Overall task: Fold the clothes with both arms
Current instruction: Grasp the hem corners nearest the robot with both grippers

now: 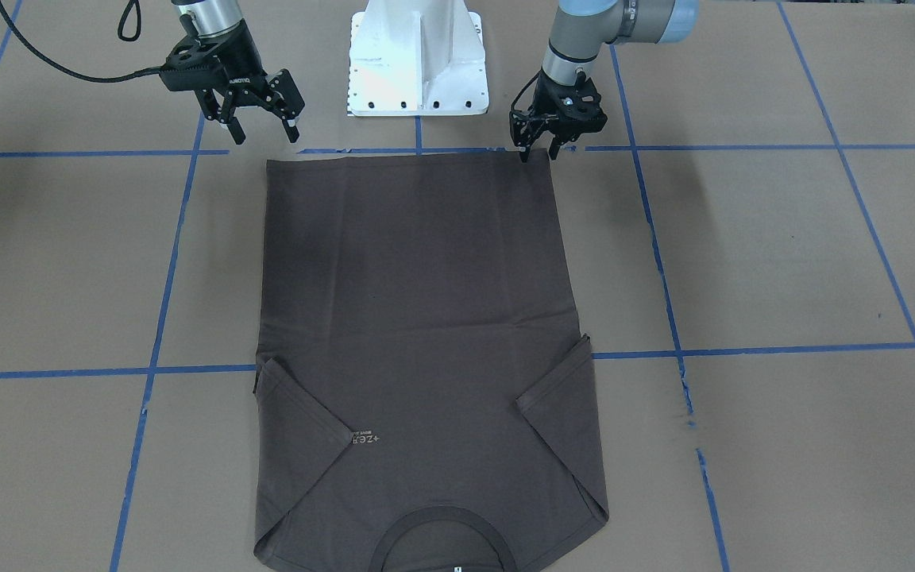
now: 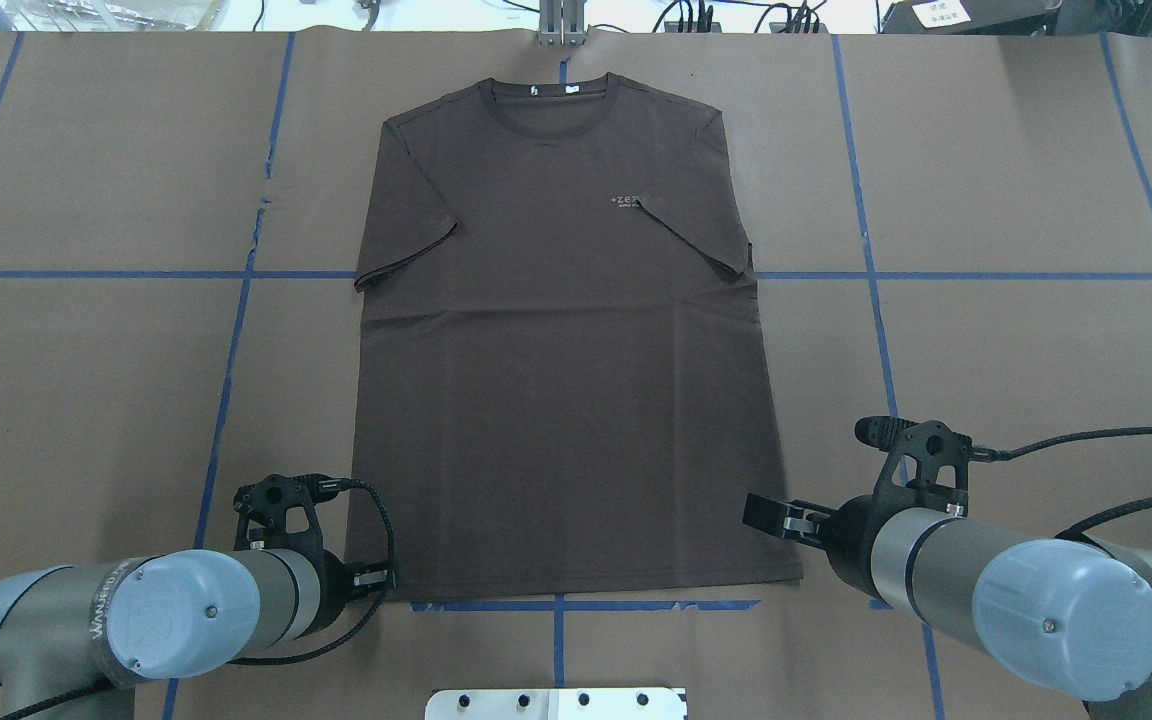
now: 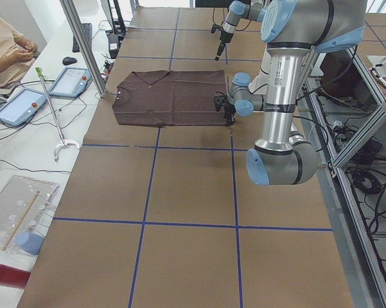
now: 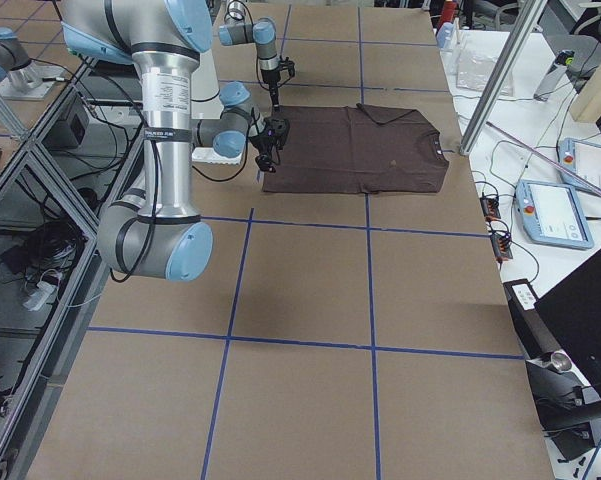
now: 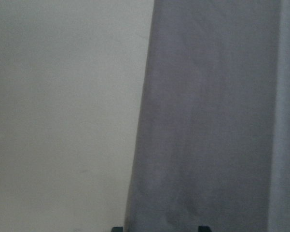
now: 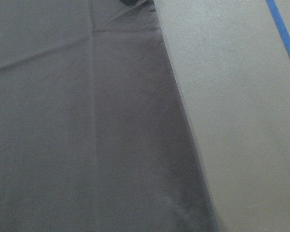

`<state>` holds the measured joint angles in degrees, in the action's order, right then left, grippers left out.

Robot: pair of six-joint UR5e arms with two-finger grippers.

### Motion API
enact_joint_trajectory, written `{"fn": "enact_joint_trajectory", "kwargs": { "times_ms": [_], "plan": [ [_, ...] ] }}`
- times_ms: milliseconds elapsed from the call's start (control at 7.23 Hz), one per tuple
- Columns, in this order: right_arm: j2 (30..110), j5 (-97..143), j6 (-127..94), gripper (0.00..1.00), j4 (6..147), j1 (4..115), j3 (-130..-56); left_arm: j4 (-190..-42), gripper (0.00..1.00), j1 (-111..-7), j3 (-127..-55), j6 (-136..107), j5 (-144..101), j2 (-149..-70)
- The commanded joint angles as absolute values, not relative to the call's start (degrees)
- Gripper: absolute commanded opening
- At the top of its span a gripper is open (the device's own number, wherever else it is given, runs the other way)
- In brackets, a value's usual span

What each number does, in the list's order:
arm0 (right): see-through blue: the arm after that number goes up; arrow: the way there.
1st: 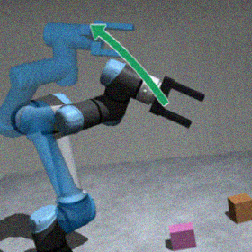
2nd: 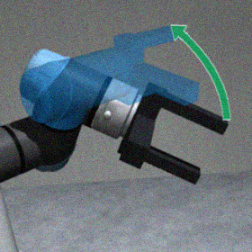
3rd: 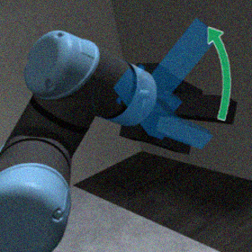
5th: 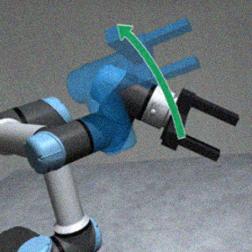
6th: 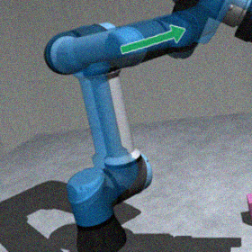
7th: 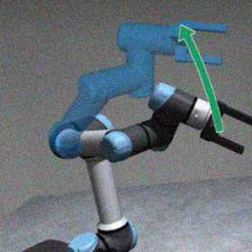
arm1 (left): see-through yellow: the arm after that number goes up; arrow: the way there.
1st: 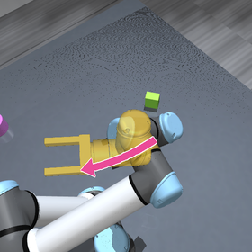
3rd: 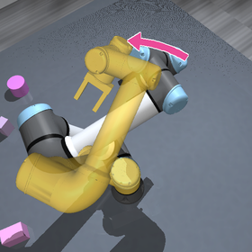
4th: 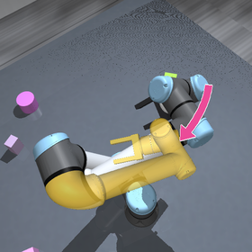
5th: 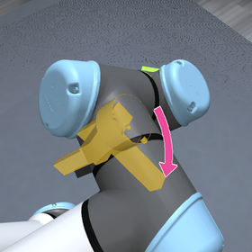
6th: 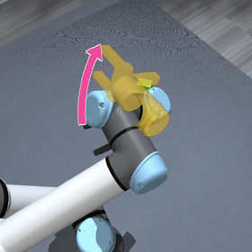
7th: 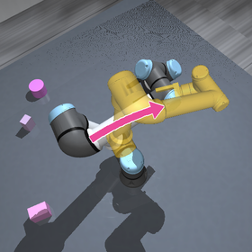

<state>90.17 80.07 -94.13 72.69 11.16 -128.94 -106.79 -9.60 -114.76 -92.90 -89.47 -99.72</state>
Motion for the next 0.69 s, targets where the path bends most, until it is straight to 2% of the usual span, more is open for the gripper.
{"fn": "enact_joint_trajectory", "kwargs": {
  "times_ms": [0, 138, 277, 415, 553],
  "plan": [
    [90.09, 80.07, -94.13, 1.00, 72.69, 11.16, -128.94, -106.79, 0.61, -9.49, -114.52, -92.90, -89.56, -99.75],
    [90.09, 80.07, -94.13, 1.00, 72.69, 11.16, -128.94, -106.79, 0.61, -9.41, -114.52, -92.90, -89.56, -99.76],
    [90.09, 80.07, -94.13, 1.00, 72.69, 11.16, -128.94, -106.79, 0.54, -9.32, -114.52, -92.99, -89.47, -99.76],
    [90.09, 80.07, -94.13, 1.00, 72.69, 11.16, -128.94, -106.87, 0.29, -9.23, -114.52, -92.99, -89.47, -99.84],
    [90.09, 80.07, -94.13, 1.00, 72.69, 11.16, -128.85, -106.87, 0.00, -9.14, -114.52, -92.99, -89.65, -99.76]
  ]
}}
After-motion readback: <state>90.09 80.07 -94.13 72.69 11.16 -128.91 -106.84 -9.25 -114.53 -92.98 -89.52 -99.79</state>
